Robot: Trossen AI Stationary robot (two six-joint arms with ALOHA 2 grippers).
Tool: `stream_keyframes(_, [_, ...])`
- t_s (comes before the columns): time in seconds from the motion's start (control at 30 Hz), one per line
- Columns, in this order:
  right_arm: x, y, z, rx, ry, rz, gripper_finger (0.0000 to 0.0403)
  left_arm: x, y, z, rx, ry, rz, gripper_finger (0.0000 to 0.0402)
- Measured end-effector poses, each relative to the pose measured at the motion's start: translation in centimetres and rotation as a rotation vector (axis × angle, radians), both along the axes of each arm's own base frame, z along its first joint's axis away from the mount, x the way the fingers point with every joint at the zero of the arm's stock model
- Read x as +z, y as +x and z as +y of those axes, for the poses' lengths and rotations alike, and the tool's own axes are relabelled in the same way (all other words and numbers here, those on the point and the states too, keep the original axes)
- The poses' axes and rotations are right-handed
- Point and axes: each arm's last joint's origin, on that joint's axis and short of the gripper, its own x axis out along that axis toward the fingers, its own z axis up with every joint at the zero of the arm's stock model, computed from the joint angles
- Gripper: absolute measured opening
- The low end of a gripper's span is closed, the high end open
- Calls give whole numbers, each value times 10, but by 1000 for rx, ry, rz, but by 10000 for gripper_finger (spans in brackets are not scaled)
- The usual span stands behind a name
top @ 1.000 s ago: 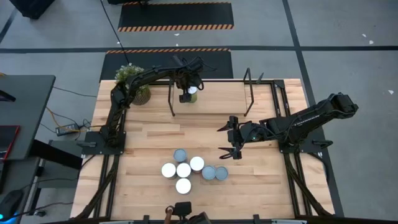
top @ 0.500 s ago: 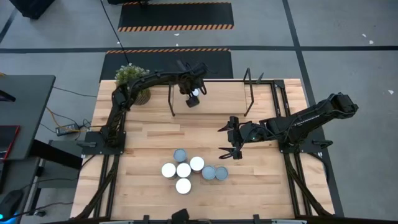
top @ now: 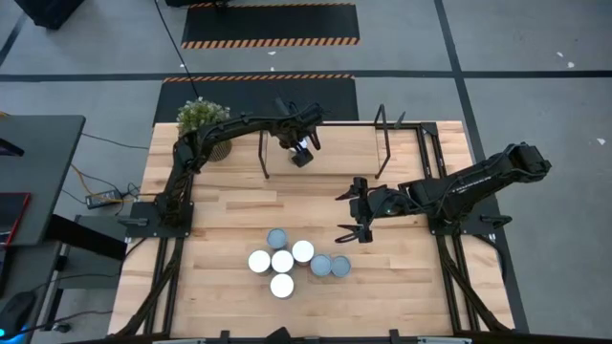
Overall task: Pick and place cans onto a shelf
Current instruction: Put the canned oranges on the shelf
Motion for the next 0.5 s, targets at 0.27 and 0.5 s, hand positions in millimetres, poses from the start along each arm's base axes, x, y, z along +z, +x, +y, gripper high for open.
stream_keyframes(0.27, [-4, 9, -14, -21, 29, -13, 373, 14, -1, -10, -70, 48, -10, 389])
stream_keyframes(0.5, [-8, 16, -31, -62, -13, -23, 373, 63, -13, -34, -122, 156, -125, 389])
